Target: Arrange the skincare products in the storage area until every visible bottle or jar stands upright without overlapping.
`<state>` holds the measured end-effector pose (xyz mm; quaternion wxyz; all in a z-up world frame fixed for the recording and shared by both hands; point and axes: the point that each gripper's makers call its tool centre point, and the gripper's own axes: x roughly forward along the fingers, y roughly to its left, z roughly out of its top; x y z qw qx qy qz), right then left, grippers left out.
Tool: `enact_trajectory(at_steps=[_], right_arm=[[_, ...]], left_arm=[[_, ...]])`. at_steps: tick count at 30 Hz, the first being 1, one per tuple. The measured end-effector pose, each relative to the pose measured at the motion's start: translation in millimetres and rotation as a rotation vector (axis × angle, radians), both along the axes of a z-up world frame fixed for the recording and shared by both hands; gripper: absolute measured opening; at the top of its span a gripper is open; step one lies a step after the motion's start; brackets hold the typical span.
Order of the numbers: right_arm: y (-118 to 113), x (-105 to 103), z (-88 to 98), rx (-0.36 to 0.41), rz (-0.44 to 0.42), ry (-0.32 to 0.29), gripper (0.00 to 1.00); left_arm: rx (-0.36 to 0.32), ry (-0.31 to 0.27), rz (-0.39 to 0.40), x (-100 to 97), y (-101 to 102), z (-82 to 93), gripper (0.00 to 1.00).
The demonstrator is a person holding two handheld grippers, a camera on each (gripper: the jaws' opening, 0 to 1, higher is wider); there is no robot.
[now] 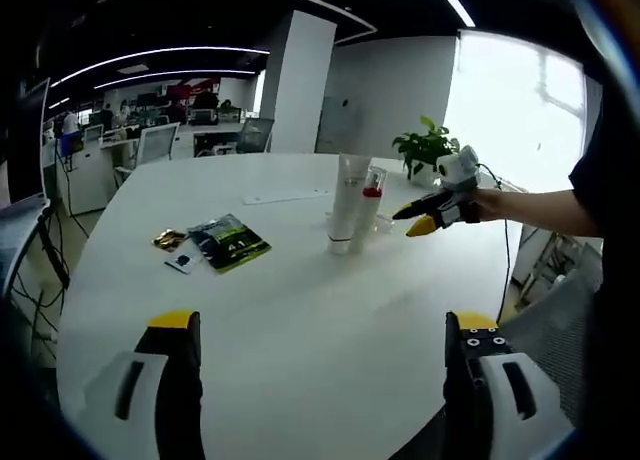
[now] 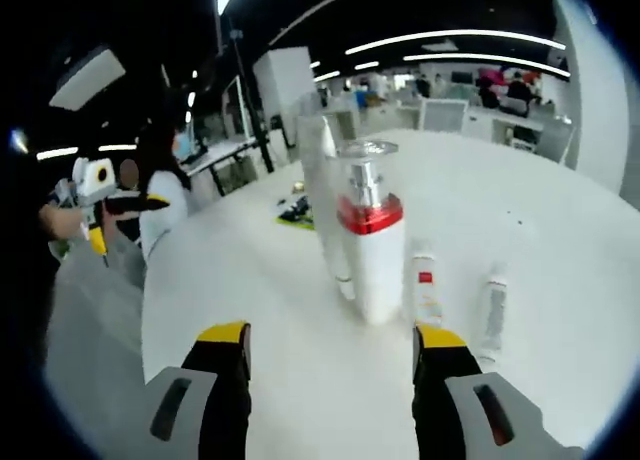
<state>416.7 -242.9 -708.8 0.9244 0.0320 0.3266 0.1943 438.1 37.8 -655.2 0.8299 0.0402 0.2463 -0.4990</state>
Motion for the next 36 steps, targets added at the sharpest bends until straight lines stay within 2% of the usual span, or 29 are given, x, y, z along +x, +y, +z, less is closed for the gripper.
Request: enact_trajectory(at_steps=[9, 12, 13, 14, 16, 22, 27, 32, 36], right_arm=[[11.6, -28.4, 6.5, 0.041, -0.069, 0.019, 0.71], [18.1, -38.8, 7.6, 0.046, -0.072, 0.033, 0.75], [31.0, -48.1, 7.7, 0.088, -0.030, 0.065, 0.81], [24.0, -47.9, 5.5, 0.048, -0.066, 0.065, 0.82], [28.4, -55.1, 6.6, 0.031, -0.056, 0.065, 0.83], [35.5, -73.0, 15.0, 0.034, -0.084, 0.056, 0.85], [44.3, -87.4, 17.3, 0.030, -0.116, 0.057, 0.92], [52.9, -100.3, 17.6, 0.032, -0.121, 0.063, 0.94], [49.2, -107.4, 21.0, 0.069, -0.194, 0.049, 0.96]], left_arm=[[-0.017, 0.018, 0.048, 4.9, 13.9, 1.7, 0.95], [-0.019, 0.017, 0.053, 5.8, 16.0, 2.4, 0.94], [-0.020, 0.016, 0.053, 5.6, 16.5, 3.0, 0.94], [-0.022, 0.015, 0.053, 5.3, 16.7, 3.6, 0.94], [-0.024, 0.011, 0.051, 4.2, 17.4, 4.4, 0.94], [-0.016, 0.001, 0.040, -1.7, 20.3, 4.1, 0.94], [-0.010, -0.005, 0.034, -6.0, 22.4, 3.0, 0.94], [0.016, -0.030, 0.016, -11.4, 26.1, 0.9, 0.93], [0.031, -0.048, 0.005, -15.6, 29.4, -0.2, 0.93]])
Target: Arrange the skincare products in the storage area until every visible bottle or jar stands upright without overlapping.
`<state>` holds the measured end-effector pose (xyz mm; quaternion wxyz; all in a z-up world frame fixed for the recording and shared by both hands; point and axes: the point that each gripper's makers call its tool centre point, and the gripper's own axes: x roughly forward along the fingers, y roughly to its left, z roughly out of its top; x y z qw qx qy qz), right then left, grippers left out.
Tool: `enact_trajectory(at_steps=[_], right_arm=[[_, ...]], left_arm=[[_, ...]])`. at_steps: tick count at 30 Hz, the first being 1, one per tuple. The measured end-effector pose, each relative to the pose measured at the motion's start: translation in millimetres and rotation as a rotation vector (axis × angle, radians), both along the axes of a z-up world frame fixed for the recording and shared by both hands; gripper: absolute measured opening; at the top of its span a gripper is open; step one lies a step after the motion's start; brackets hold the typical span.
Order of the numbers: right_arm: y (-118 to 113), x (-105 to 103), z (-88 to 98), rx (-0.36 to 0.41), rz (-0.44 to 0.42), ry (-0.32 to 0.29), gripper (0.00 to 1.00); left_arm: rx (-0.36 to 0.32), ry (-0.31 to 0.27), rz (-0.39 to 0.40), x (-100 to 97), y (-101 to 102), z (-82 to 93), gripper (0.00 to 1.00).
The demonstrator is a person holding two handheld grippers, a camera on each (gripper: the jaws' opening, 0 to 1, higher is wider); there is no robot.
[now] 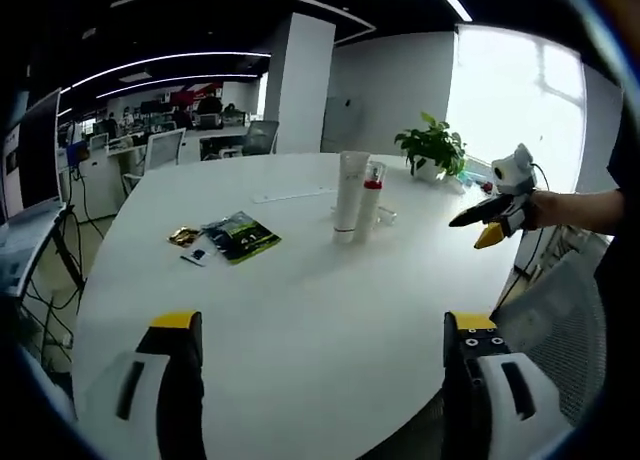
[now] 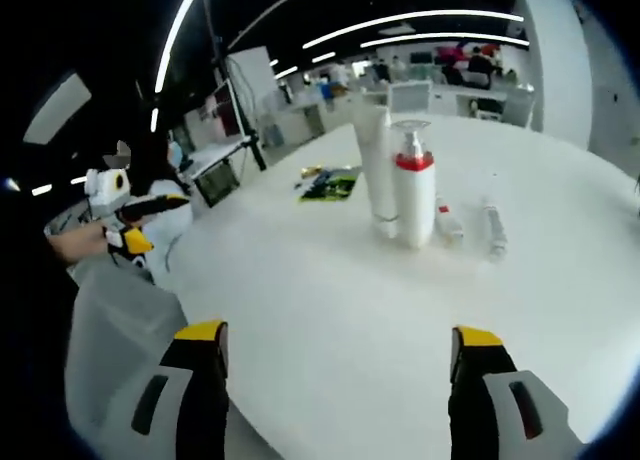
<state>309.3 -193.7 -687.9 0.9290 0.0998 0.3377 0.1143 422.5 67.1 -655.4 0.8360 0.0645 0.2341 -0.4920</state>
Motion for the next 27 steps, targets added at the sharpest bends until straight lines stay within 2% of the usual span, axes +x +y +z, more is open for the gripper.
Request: enact_trajectory(at_steps=[4, 8, 15, 20, 27], right_arm=[[-6.4, -8.6, 6.1, -0.009, -0.083, -0.030, 0.98], [-7.1, -20.1, 9.0, -0.008, -0.129, -0.041, 0.99], [0.5, -32.1, 7.2, -0.010, -0.155, -0.043, 0.99], [6.0, -37.4, -2.5, -0.022, -0.174, -0.021, 0.99], [16.8, -36.8, -6.5, -0.030, -0.175, -0.015, 0.99]], left_arm=[[0.000, -0.008, 0.011, -1.9, 5.8, 0.5, 0.95], [-0.010, -0.012, 0.026, -3.3, 11.2, 4.9, 0.96], [-0.003, -0.032, 0.033, -6.5, 13.8, 6.3, 0.97], [0.005, -0.045, 0.032, -7.6, 12.6, 3.7, 0.99], [0.003, -0.059, 0.012, -9.6, 9.6, 3.3, 0.99]])
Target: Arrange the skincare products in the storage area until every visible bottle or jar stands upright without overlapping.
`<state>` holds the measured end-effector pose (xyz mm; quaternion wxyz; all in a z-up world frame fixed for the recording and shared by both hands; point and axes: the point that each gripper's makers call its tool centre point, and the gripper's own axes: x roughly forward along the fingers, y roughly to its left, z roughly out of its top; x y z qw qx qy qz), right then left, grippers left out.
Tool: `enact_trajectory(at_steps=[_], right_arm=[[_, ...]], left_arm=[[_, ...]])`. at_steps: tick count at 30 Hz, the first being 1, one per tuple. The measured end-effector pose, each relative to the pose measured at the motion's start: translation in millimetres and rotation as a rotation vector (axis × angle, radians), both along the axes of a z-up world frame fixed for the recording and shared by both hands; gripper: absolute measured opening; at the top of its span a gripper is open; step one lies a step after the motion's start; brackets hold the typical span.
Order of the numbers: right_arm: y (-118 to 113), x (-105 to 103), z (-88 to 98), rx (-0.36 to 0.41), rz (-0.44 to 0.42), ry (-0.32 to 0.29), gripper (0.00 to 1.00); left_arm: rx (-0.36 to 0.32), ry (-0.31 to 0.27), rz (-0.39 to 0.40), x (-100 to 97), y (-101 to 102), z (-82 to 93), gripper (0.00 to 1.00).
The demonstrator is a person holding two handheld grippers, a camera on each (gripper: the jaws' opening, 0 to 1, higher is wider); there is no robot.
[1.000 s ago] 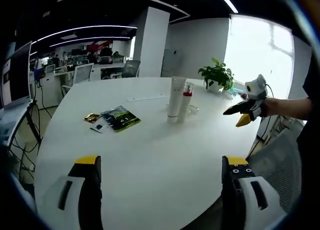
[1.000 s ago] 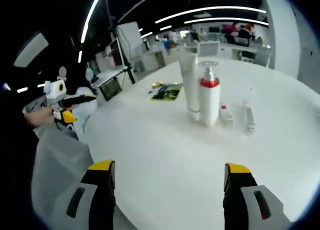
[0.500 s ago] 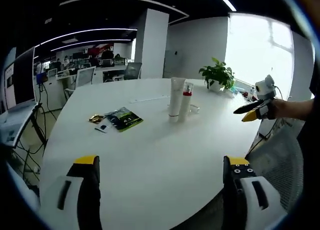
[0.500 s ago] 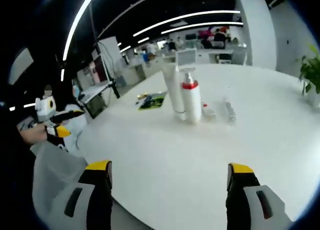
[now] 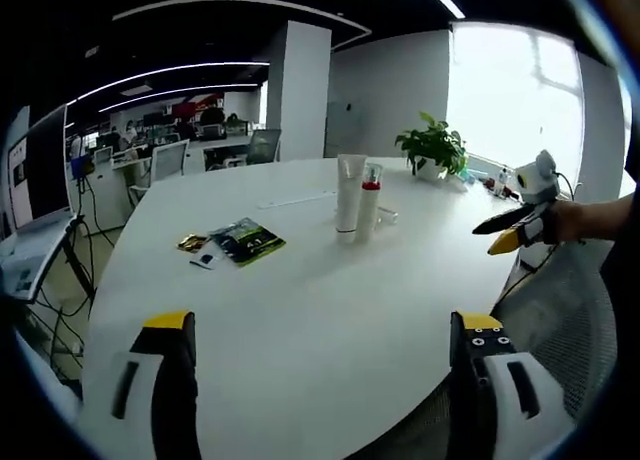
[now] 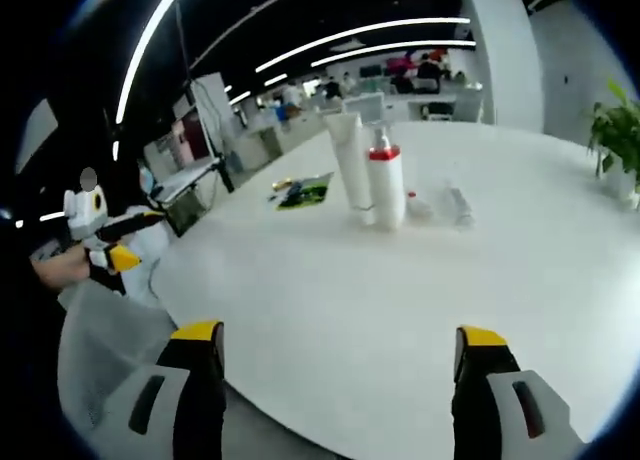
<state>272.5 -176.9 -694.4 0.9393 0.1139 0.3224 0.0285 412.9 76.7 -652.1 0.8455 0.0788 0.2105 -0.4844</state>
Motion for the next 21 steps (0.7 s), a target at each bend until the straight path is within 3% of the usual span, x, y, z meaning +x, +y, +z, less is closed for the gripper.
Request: enact_trajectory(at_steps=[21], right_arm=[[0.2, -3.1, -8.1, -0.051, 0.018, 0.042, 0.99]], left_arm=[[-0.015, 0.011, 0.005, 1.3, 1.1, -1.2, 0.99]])
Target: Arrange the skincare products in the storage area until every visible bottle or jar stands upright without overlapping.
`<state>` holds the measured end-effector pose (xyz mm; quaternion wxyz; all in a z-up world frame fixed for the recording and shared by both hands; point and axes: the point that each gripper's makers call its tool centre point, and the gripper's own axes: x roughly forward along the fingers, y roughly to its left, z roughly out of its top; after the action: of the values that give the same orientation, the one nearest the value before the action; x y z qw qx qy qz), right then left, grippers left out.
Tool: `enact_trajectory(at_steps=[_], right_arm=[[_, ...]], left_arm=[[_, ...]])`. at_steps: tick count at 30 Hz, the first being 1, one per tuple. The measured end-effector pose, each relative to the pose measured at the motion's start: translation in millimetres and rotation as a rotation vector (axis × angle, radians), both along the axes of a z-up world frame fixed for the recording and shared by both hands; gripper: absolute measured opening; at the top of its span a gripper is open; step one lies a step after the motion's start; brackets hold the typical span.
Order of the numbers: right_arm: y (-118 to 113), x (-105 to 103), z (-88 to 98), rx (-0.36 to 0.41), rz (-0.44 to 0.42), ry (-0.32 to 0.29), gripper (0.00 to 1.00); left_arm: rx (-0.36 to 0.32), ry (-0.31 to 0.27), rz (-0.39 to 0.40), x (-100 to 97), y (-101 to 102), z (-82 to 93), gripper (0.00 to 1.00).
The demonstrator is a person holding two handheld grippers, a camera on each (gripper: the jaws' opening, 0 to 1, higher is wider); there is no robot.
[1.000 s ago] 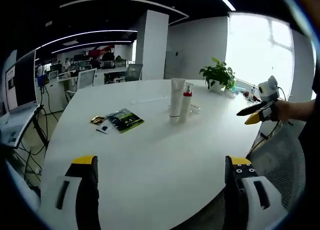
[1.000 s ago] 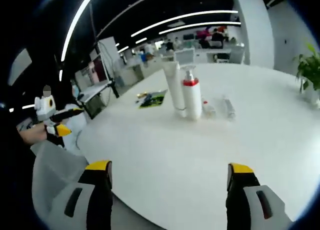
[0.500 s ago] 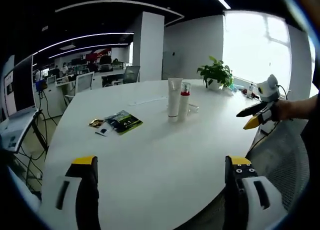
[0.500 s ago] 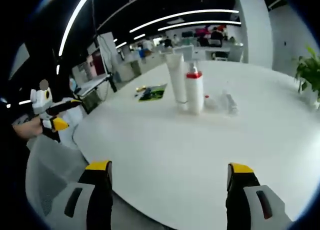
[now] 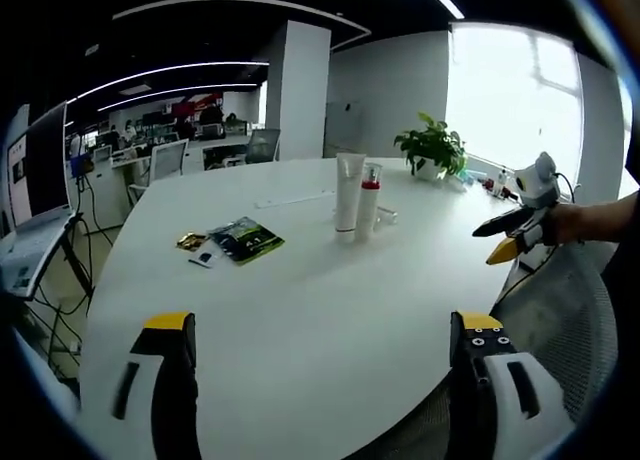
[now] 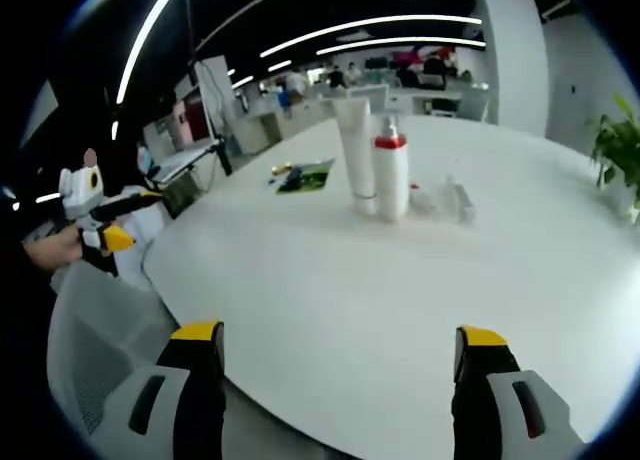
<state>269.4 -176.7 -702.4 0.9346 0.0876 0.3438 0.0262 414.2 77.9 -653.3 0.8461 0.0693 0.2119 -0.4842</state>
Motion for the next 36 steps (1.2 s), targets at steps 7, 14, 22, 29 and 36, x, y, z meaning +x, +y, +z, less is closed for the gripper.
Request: enact_trajectory(at_steps=[7, 14, 22, 29, 36], right_arm=[[-2.6, 0.4, 0.6, 0.007, -0.006, 0.004, 0.98], [-16.2, 5.1, 0.2, 0.004, -0.015, 0.012, 0.95], [-27.9, 12.0, -2.7, -0.003, -0.004, 0.037, 0.88], [-36.9, 21.2, -6.3, -0.017, 0.019, 0.061, 0.84], [-45.0, 35.5, -8.3, -0.028, 0.049, 0.085, 0.81]], left_arm=[[0.001, 0.006, 0.007, 1.0, 0.7, -1.5, 0.99], [0.012, 0.006, 0.008, 1.6, 1.6, -3.2, 0.98], [0.031, 0.011, 0.006, 2.0, 2.0, -6.9, 0.97], [0.042, 0.014, 0.001, 1.6, 1.8, -9.4, 0.97], [0.046, 0.023, 0.009, 2.5, 2.6, -10.7, 0.97]])
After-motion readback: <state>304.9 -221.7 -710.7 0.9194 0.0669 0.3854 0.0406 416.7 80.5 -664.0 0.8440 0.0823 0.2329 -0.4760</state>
